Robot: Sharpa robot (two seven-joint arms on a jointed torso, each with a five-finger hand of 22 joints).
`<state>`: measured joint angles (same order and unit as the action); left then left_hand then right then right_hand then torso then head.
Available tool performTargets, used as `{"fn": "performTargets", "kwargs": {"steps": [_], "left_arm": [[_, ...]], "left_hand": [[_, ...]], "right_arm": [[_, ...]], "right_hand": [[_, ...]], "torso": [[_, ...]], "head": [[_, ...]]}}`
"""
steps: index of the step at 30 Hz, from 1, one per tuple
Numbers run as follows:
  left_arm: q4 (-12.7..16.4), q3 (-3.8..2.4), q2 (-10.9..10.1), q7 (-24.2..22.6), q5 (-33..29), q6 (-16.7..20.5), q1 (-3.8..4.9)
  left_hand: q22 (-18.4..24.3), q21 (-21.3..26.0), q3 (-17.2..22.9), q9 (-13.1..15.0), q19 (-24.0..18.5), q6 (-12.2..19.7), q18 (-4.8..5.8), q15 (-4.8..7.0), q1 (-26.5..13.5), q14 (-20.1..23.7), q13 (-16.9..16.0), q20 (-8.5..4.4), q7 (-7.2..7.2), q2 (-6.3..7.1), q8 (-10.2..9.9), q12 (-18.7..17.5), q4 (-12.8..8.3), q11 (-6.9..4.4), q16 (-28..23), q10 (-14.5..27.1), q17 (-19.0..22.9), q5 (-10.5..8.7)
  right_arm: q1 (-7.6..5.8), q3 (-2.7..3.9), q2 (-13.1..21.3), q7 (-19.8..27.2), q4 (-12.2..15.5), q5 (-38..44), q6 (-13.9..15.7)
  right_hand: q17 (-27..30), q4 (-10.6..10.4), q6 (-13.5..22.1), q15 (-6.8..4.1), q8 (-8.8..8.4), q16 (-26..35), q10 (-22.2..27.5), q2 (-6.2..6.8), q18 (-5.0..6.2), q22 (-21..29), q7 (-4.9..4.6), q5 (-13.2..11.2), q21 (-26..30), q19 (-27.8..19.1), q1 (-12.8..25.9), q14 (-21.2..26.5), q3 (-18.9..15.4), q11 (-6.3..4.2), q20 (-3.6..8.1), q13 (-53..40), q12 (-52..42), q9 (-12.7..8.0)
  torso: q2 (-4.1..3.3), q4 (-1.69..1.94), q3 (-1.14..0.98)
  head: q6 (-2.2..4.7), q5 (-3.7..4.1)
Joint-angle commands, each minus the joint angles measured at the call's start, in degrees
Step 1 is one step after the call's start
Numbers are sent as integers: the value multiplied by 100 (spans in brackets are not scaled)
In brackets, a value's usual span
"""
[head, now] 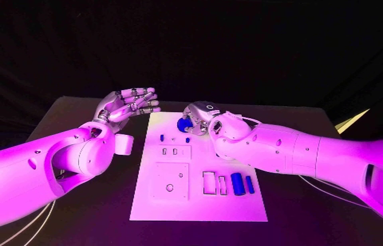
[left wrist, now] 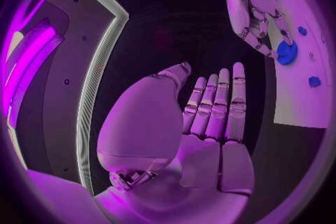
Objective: Assemble the parts on the task board
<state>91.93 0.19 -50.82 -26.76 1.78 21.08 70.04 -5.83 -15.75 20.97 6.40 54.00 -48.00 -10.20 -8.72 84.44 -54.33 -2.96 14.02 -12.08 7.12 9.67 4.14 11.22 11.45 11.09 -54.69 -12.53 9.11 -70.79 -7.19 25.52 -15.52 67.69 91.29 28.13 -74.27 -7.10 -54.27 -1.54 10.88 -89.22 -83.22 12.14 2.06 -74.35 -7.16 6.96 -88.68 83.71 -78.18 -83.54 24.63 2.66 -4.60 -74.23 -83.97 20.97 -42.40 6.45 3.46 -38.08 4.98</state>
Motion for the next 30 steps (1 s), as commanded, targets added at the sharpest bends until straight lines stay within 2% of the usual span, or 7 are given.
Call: {"fn": "performTargets", "kwargs": {"steps": [1, 6, 9, 12, 19, 26, 30], "left_arm": [[6, -5, 15, -3, 3, -22, 6], [4, -5, 17, 2, 3, -26, 6], [3, -5, 14, 5, 3, -24, 6], [2, -5, 12, 8, 3, -23, 6], [-2, -5, 11, 11, 3, -20, 6], [-4, -5, 10, 15, 3, -18, 6], [-5, -4, 6, 16, 3, -18, 6]], "left_hand": [[-79, -122, 74, 80, 89, 36, -13, 6, -23, 41, -76, -25, -192, 83, 46, -51, -19, -16, 23, 1, -99, 30], [-79, -122, 74, 80, 89, 36, -13, 6, -23, 41, -76, -25, -192, 83, 46, -51, -19, -16, 23, 1, -99, 30], [-79, -122, 74, 80, 89, 36, -13, 6, -23, 41, -76, -25, -192, 83, 46, -51, -19, -16, 23, 1, -99, 30], [-79, -122, 74, 80, 89, 36, -13, 6, -23, 41, -76, -25, -192, 83, 46, -51, -19, -16, 23, 1, -99, 30], [-79, -124, 79, 80, 77, 38, -10, 4, -31, 48, -77, -24, -194, 82, 45, -49, -27, -14, 18, 6, -110, 28], [-79, -125, 80, 80, 74, 39, -10, 3, -34, 51, -77, -23, -195, 83, 45, -49, -28, -13, 16, 8, -113, 28], [-79, -125, 80, 80, 74, 39, -10, 3, -34, 51, -77, -23, -195, 83, 45, -49, -28, -13, 16, 8, -113, 28]], "right_arm": [[7, -3, -38, 0, -72, 13, -20], [7, -4, -70, 4, -144, -15, -49], [7, -4, -78, 17, -177, -55, -66], [7, -6, -77, 47, -197, -124, -107], [7, -6, -36, 116, -167, -239, -235], [8, -7, 32, 130, -140, -331, -302], [10, -7, 152, 149, -55, -375, -119]], "right_hand": [[-1573, 32, -225, 2, 343, -78, -224, -109, -206, -1565, -2, 99, -132, 629, 196, -646, 466, -18, 14, -1054, -45, 298], [-1573, 48, -89, 48, 256, -78, -153, -37, -206, -1565, -63, 97, -132, 629, 329, -646, 512, 35, -23, -985, 40, 250], [-1573, 13, 128, 111, 111, -78, -67, 75, -206, -1565, -148, 92, -132, 629, 499, -646, 478, 110, -73, -904, 139, 179], [-1573, -74, 314, 181, -31, -78, -16, 169, -206, -1565, -216, 81, -132, 629, 739, -646, 283, 182, -147, -865, 191, 108], [-1573, -366, 307, 202, -85, -78, -14, 57, -206, -1565, -221, 95, -132, 629, 1136, -646, -71, 197, -183, -875, 186, 68], [-1573, -431, 254, 195, -66, -78, -44, -4, -206, -1565, -208, 97, -132, 629, 1204, -646, -111, 187, -179, -906, 152, 71], [-1573, -444, 237, 192, -59, -78, -56, -26, -206, -1565, -203, 99, -132, 629, 1215, -646, -112, 183, -177, -918, 139, 72]], "torso": [[-1, -4, 0], [-3, 1, -2], [-2, -3, -1], [-3, -6, -2], [-3, -5, -6], [-4, -13, -7], [-5, -15, -11]], "head": [[14, 1], [10, 0], [15, -7], [15, -9], [14, -21], [8, -23], [17, -29]]}}
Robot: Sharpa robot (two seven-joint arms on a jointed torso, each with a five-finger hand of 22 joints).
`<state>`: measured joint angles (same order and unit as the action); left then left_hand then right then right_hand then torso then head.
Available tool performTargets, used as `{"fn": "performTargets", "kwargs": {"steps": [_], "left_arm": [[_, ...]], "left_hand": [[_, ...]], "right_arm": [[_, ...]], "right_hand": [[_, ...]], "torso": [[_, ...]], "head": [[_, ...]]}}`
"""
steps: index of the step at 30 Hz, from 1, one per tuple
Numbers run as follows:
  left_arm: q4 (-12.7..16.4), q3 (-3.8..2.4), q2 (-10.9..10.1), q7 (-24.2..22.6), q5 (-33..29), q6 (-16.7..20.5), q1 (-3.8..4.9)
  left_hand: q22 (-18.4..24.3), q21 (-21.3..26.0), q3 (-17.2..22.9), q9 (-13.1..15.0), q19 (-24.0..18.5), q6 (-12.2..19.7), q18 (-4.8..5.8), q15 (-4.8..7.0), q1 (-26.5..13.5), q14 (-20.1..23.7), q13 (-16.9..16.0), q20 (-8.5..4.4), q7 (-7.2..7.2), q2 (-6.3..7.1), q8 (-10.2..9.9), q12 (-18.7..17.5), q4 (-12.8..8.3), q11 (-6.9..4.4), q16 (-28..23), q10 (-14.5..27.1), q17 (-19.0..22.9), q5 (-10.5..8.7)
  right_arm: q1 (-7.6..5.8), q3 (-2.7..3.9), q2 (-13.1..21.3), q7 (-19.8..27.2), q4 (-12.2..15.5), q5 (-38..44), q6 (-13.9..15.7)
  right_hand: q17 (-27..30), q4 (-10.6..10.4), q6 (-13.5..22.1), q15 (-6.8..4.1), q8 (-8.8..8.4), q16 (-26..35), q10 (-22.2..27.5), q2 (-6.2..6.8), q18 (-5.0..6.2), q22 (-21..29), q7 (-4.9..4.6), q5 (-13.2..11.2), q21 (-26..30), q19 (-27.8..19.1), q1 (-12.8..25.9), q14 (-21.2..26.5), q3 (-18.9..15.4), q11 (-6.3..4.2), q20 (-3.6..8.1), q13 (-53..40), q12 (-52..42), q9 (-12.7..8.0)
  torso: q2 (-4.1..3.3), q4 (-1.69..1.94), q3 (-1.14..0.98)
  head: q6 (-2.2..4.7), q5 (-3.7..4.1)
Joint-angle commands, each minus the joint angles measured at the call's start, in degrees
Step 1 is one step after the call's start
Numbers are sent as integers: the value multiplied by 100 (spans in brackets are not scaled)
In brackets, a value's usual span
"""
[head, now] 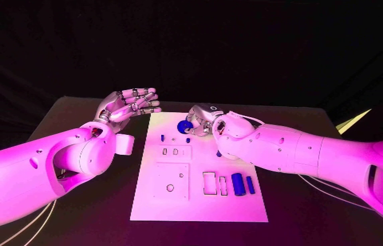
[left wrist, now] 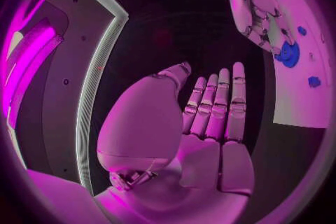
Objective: Assemble the parts on the task board
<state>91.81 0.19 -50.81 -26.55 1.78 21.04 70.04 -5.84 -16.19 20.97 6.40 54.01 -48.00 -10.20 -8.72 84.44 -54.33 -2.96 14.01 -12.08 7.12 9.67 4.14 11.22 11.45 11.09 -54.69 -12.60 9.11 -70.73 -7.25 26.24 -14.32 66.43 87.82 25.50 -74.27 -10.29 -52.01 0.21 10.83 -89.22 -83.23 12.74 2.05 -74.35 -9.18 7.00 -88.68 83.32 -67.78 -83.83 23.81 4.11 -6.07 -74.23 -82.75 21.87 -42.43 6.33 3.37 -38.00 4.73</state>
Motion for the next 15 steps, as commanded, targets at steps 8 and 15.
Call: {"fn": "performTargets", "kwargs": {"steps": [8, 15], "left_arm": [[-10, -4, -39, -7, 3, -15, 6], [-14, -3, -97, -5, 2, -13, 6]], "left_hand": [[-78, -81, 81, 79, 70, 41, -9, 2, -38, 54, -76, -22, -196, 83, 44, -50, -30, -12, 14, 12, -109, 27], [-78, -83, 83, 79, 65, 45, -8, 0, -42, 58, -76, -21, -196, 84, 42, -50, -33, -11, 11, 17, -114, 27]], "right_arm": [[-66, 21, 749, 408, 693, -540, 1044], [-309, 31, 1636, 831, 1264, -1751, 644]], "right_hand": [[-1573, -84, 47, 13, -84, -78, -60, -47, -205, -1565, -6, 92, -132, 668, 123, -617, -65, 37, -24, -922, 12, -34], [-1573, -1, 94, 25, -132, -78, 6, -45, -205, -1565, -24, 101, -132, 668, -50, -617, -118, 52, -31, -861, 89, -58]], "torso": [[4, -41, -11], [4, -134, -56]], "head": [[29, -9], [63, -8]]}}
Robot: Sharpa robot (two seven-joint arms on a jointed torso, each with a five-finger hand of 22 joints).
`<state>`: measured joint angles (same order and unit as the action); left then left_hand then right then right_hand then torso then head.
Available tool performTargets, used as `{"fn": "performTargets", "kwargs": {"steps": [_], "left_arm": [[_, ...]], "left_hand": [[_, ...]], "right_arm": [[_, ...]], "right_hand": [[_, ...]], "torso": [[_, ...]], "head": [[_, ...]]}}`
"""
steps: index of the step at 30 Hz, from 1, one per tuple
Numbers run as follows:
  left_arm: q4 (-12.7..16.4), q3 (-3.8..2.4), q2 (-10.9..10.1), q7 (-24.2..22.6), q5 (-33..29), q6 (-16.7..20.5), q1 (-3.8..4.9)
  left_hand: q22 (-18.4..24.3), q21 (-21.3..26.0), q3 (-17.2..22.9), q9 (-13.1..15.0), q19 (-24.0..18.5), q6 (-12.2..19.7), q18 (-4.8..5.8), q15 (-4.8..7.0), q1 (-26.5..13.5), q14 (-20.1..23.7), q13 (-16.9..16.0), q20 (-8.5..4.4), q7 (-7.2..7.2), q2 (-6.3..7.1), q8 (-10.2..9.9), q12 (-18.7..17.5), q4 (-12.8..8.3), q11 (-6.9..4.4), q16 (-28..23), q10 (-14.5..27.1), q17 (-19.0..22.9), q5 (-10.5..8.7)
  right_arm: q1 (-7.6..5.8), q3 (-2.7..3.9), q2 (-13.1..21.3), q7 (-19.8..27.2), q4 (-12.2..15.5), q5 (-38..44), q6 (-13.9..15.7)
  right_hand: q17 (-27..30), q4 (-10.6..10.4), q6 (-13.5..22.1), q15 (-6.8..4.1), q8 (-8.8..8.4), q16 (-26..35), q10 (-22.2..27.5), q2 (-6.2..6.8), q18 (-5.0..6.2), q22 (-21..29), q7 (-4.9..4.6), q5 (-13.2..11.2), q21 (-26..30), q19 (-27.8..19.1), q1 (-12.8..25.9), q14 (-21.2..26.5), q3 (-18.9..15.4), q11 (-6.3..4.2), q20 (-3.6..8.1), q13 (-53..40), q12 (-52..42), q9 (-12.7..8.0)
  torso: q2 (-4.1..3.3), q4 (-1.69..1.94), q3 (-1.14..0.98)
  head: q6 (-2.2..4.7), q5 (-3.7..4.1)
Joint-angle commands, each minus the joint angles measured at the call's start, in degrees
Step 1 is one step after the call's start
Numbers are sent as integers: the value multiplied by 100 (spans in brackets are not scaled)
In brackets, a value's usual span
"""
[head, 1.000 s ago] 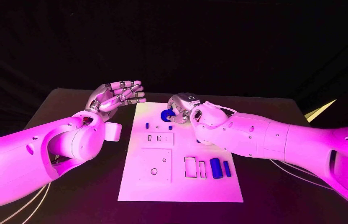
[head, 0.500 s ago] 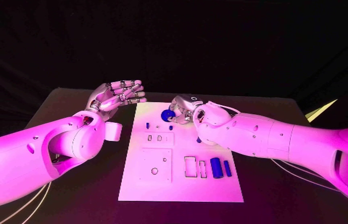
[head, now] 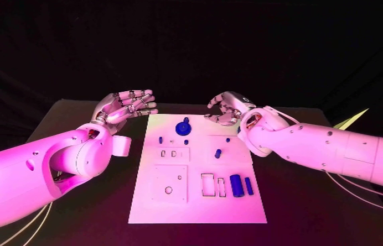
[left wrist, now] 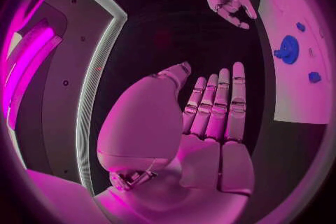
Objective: Assemble the parts on the task board
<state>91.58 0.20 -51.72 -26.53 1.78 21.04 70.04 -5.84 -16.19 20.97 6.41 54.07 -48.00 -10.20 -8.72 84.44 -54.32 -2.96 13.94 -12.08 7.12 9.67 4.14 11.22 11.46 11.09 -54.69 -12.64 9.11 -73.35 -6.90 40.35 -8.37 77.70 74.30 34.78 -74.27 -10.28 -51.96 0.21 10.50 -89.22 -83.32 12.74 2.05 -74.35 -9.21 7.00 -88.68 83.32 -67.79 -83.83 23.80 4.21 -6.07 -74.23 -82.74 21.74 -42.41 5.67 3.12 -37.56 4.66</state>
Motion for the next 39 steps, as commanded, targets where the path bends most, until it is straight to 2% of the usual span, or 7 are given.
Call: {"fn": "performTargets", "kwargs": {"steps": [1, 4, 8, 12, 17, 25, 39], "left_arm": [[10, -4, -13, -7, 2, -15, 6], [11, -4, -24, -10, 2, -40, 5], [0, -3, -19, -13, 2, -67, 1], [-23, -2, 1, -17, 2, -93, -4], [-46, -1, 19, -24, 2, -113, -9], [-75, 1, 25, -28, 2, -126, -17], [-97, 2, 30, -29, 3, -131, -20]], "left_hand": [[-78, -83, 83, 78, 58, 45, -9, 0, -42, 58, -76, -14, -196, 84, 42, -50, -33, -11, 11, 17, -110, 27], [-78, -83, 83, 78, 58, 45, -9, 0, -42, 58, -76, -14, -196, 84, 42, -50, -33, -11, 11, 17, -110, 27], [-78, -83, 84, 78, 57, 44, -9, 0, -42, 59, -77, -14, -195, 84, 42, -49, -35, -11, 10, 17, -112, 27], [-79, -84, 85, 79, 56, 44, -9, 0, -42, 59, -77, -14, -192, 84, 42, -49, -37, -11, 10, 17, -114, 28], [-79, -84, 85, 79, 56, 44, -9, 0, -42, 59, -77, -14, -192, 84, 42, -49, -37, -11, 10, 17, -114, 28], [-79, -84, 85, 79, 56, 44, -9, 0, -42, 59, -77, -14, -192, 84, 42, -49, -37, -11, 10, 17, -114, 28], [-79, -84, 85, 79, 56, 44, -9, 0, -42, 59, -77, -14, -192, 84, 42, -49, -37, -11, 10, 17, -114, 28]], "right_arm": [[-71, -4, 349, 436, 172, -575, -478], [-111, -4, 654, 965, 227, -758, -891], [-121, -6, 923, 1292, 223, -668, -1163], [-117, -8, 1091, 1422, 110, -647, -1288], [-80, -11, 1172, 1504, -140, -636, -1367], [61, -13, 1112, 1539, -472, -657, -1386], [255, -12, 881, 1478, -828, -702, -1441]], "right_hand": [[-1573, 70, 71, 26, -100, -78, 18, -79, -205, -1565, -22, 100, -132, 668, -184, -617, -78, 43, -33, -859, 94, -48], [-1573, 414, 34, 26, -111, -78, 24, -103, -205, -1565, -35, 96, -132, 668, -693, -617, 149, 45, -33, -854, 106, -63], [-1573, 562, 12, 33, -124, -78, 40, 8, -205, -1565, -39, 92, -132, 668, -844, -617, 192, 50, -39, -836, 130, -78], [-1573, 607, 34, 36, -145, -78, 66, 65, -205, -1565, -44, 91, -132, 668, -882, -617, 185, 54, -42, -810, 162, -90], [-1573, 622, 69, 42, -171, -78, 88, 109, -205, -1565, -52, 88, -132, 668, -884, -617, 155, 62, -46, -790, 188, -103], [-1573, 622, 104, 49, -196, -78, 105, 132, -205, -1565, -60, 90, -132, 668, -877, -617, 114, 70, -51, -775, 207, -115], [-1573, 608, 196, 68, -258, -78, 162, 124, -205, -1565, -83, 98, -132, 668, -886, -617, 10, 92, -67, -727, 269, -142]], "torso": [[1, -87, -37], [-5, -138, -58], [-21, -188, -83], [-23, -201, -97], [-21, -182, -93], [-14, -172, -78], [-9, -179, -75]], "head": [[28, 8], [43, -6], [42, 1], [54, 30], [17, 76], [-26, 58], [-76, 22]]}}
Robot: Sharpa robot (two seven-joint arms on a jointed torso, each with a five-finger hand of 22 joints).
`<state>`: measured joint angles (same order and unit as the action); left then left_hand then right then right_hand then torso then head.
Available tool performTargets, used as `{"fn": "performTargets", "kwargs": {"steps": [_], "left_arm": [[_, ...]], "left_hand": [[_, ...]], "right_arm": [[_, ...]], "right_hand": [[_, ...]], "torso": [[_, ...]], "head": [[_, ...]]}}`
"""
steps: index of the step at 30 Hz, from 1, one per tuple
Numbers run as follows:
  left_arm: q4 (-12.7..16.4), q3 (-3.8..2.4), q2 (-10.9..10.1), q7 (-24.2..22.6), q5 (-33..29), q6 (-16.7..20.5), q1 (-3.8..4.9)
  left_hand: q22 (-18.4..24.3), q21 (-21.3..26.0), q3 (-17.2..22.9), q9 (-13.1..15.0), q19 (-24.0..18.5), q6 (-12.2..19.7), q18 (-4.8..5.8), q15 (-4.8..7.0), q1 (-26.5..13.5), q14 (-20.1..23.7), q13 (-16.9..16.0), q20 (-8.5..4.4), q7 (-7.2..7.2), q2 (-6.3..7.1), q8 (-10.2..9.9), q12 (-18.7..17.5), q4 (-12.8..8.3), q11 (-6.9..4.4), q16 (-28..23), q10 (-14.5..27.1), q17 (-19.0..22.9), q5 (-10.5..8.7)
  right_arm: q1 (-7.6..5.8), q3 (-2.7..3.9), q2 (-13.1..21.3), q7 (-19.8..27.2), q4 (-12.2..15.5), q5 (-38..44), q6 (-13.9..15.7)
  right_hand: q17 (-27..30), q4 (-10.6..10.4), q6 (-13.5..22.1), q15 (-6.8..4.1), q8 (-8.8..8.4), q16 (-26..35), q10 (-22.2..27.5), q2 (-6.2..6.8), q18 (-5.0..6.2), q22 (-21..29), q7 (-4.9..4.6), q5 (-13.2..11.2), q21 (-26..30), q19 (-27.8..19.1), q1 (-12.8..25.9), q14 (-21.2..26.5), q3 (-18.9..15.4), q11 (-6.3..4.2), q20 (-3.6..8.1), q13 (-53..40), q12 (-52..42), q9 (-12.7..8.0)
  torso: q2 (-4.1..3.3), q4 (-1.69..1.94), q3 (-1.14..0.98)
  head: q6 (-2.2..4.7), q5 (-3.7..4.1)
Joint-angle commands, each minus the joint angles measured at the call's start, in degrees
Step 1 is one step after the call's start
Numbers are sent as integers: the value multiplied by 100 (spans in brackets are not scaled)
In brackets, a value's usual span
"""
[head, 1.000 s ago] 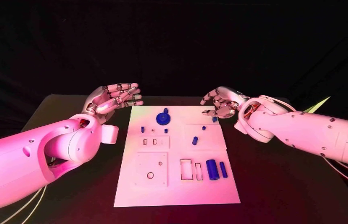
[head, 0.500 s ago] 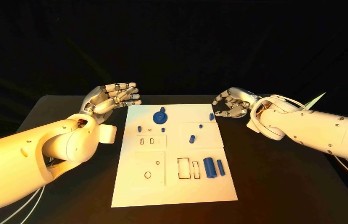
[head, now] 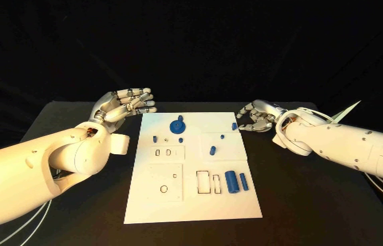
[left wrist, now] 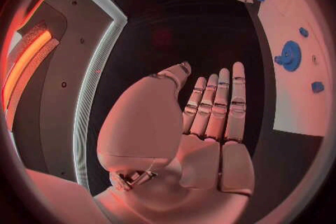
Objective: Assemble the parts on the task board
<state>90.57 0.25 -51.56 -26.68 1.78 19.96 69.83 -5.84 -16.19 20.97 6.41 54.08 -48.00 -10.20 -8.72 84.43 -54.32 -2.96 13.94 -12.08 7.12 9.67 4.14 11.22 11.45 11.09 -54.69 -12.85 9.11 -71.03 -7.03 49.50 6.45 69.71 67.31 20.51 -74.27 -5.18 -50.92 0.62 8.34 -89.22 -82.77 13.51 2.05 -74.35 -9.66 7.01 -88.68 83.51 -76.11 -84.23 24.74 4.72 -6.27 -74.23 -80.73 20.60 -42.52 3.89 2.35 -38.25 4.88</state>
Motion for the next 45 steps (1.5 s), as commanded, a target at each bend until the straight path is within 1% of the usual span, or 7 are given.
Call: {"fn": "performTargets", "kwargs": {"steps": [1, 4, 8, 14, 22, 29, 45], "left_arm": [[3, -3, 16, -15, 4, -23, 1], [-1, -3, 21, -15, 5, -24, 0], [-6, -3, 25, -13, 6, -25, 0], [-9, -3, 26, -10, 7, -22, -1], [-12, -3, 27, -6, 9, -20, -1], [-16, -3, 28, 0, 9, -18, -1], [-23, -3, 31, 12, 11, -14, -1]], "left_hand": [[-78, -84, 85, 79, 56, 44, -9, 0, -42, 59, -77, -14, -192, 84, 43, -49, -37, -11, 10, 17, -93, 28], [-78, -84, 85, 79, 56, 44, -9, 0, -42, 59, -77, -14, -192, 84, 43, -49, -37, -11, 10, 17, -93, 28], [-78, -84, 85, 79, 56, 44, -9, 0, -42, 59, -77, -14, -192, 84, 43, -49, -37, -11, 10, 17, -93, 28], [-78, -84, 85, 79, 56, 44, -9, 0, -42, 59, -77, -14, -192, 84, 43, -49, -37, -11, 10, 17, -93, 28], [-78, -84, 85, 79, 56, 44, -9, 0, -42, 59, -77, -14, -192, 84, 43, -49, -37, -11, 10, 17, -93, 28], [-81, -94, 97, 79, 45, 45, -9, 1, -45, 65, -78, -14, -186, 85, 44, -46, -58, -15, 4, 22, -115, 27], [-81, -94, 97, 79, 45, 45, -9, 1, -45, 65, -78, -14, -186, 85, 44, -46, -58, -15, 4, 22, -115, 27]], "right_arm": [[33, 0, -54, -8, -46, -5, -13], [51, 0, -98, -14, -83, -12, -16], [79, 0, -156, -28, -129, -25, -23], [106, 0, -206, -42, -161, -46, -31], [122, 1, -247, -58, -175, -52, -71], [127, 1, -278, -61, -191, -53, -98], [130, 1, -349, -96, -230, -50, -103]], "right_hand": [[-1573, 98, 91, 27, -42, -78, 107, 46, -205, -1565, -37, 98, -132, 649, -54, -577, -84, 40, -46, -727, 68, -28], [-1573, 87, 80, 29, -38, -78, 89, 20, -205, -1565, -37, 100, -132, 649, -54, -577, -88, 42, -49, -746, 45, -27], [-1573, 78, 49, 30, -24, -78, 79, -6, -205, -1565, -35, 100, -132, 649, -55, -577, -92, 40, -52, -755, 34, -22], [-1573, 58, -73, 20, 35, -78, 34, -74, -205, -1565, -16, 99, -132, 649, -56, -577, -70, 24, -50, -795, -16, -5], [-1573, 27, -344, -35, 177, -78, -22, -203, -205, -1565, 60, 100, -132, 649, -27, -577, 75, -44, -8, -838, -68, 30], [-1573, 18, -475, -75, 253, -78, -69, -302, -205, -1565, 109, 98, -132, 649, -2, -577, 201, -88, 30, -876, -113, 45], [-1573, 22, -510, -88, 275, -78, -88, -324, -205, -1565, 125, 97, -132, 649, 5, -577, 234, -102, 42, -892, -132, 50]], "torso": [[2, -1, 1], [4, -2, -1], [9, -4, 7], [8, -6, 5], [11, -6, 9], [11, -9, 5], [12, -9, 4]], "head": [[-8, 0], [-16, -14], [-34, -7], [-38, -19], [-52, -24], [-62, -27], [-66, -26]]}}
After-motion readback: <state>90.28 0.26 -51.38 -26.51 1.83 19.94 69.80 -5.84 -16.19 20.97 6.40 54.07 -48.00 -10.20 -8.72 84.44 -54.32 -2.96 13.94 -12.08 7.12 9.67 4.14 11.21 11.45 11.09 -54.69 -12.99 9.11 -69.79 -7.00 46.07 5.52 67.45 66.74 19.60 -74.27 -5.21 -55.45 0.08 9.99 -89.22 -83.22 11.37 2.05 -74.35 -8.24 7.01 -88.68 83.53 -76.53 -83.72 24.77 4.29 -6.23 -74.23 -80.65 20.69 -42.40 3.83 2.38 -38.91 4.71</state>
